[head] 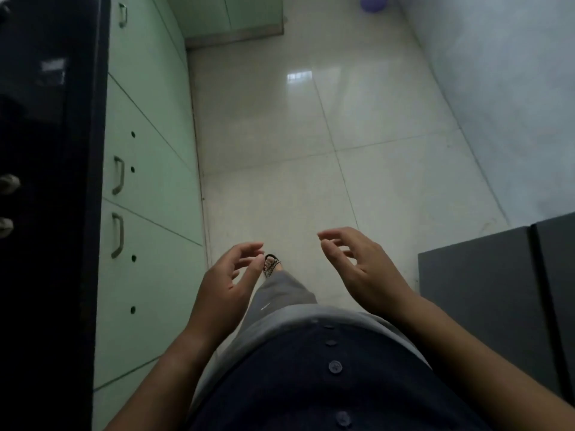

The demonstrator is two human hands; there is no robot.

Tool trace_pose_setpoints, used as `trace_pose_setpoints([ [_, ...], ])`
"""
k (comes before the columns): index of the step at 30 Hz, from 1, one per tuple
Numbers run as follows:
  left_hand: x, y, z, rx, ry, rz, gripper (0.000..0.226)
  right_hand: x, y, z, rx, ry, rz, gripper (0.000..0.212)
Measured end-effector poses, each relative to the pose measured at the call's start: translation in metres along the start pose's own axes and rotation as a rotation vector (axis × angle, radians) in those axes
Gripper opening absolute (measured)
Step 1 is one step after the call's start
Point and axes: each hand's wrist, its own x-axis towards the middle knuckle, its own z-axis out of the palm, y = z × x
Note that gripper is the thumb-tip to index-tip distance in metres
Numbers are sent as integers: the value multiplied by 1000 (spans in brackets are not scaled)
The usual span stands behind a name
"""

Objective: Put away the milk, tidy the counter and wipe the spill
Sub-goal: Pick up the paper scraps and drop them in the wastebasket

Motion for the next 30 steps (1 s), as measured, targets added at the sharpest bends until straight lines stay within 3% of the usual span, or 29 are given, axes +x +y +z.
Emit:
trace_pose_setpoints([
  [7, 148, 57, -59, 22, 30, 63, 27, 157, -61, -28, -20, 19, -79, 36],
  [13, 228, 75, -73, 29, 6, 13, 30, 244, -67, -45, -33, -8, -52, 44],
  [18, 320, 91, -75, 33, 22, -33, 18, 347, -67, -69, -33, -37, -45, 44],
  [30, 560, 201, -98, -44, 179, -38, 19, 617, -127, -168, -143, -119, -204, 49],
])
